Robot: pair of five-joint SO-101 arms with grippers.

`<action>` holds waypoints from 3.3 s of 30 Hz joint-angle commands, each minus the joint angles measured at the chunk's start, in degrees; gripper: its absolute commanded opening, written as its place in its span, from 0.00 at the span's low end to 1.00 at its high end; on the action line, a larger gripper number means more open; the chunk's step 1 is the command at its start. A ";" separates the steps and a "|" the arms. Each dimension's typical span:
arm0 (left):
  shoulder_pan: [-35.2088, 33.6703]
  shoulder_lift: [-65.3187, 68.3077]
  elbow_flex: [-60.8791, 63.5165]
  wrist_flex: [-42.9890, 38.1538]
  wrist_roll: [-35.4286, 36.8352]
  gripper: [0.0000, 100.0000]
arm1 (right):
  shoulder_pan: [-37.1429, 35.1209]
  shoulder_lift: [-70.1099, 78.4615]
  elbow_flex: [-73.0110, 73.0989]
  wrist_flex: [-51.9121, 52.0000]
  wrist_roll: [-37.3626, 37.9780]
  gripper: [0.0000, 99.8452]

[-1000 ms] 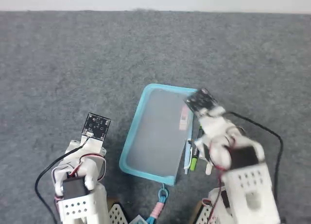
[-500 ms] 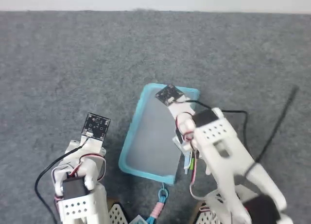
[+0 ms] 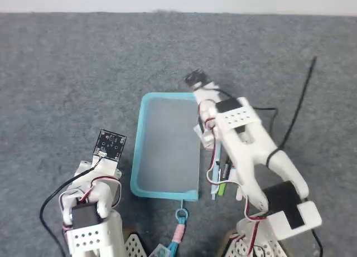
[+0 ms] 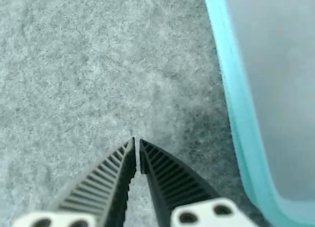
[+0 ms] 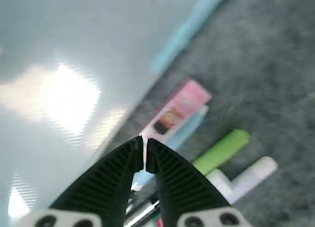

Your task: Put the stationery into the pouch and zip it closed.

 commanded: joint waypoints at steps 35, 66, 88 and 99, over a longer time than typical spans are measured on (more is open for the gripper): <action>-0.26 -0.44 -0.31 0.18 -0.62 0.01 | 22.55 -18.33 17.14 4.62 -1.49 0.15; -0.26 -0.44 -0.31 0.18 -0.62 0.01 | 20.79 -18.24 26.29 -5.05 -3.69 0.03; -0.26 -0.44 -0.31 0.18 -0.62 0.01 | 21.41 -18.33 22.77 -1.71 0.79 0.12; -0.26 -0.44 -0.31 0.18 -0.62 0.01 | 18.68 -18.24 27.08 -6.73 0.35 0.15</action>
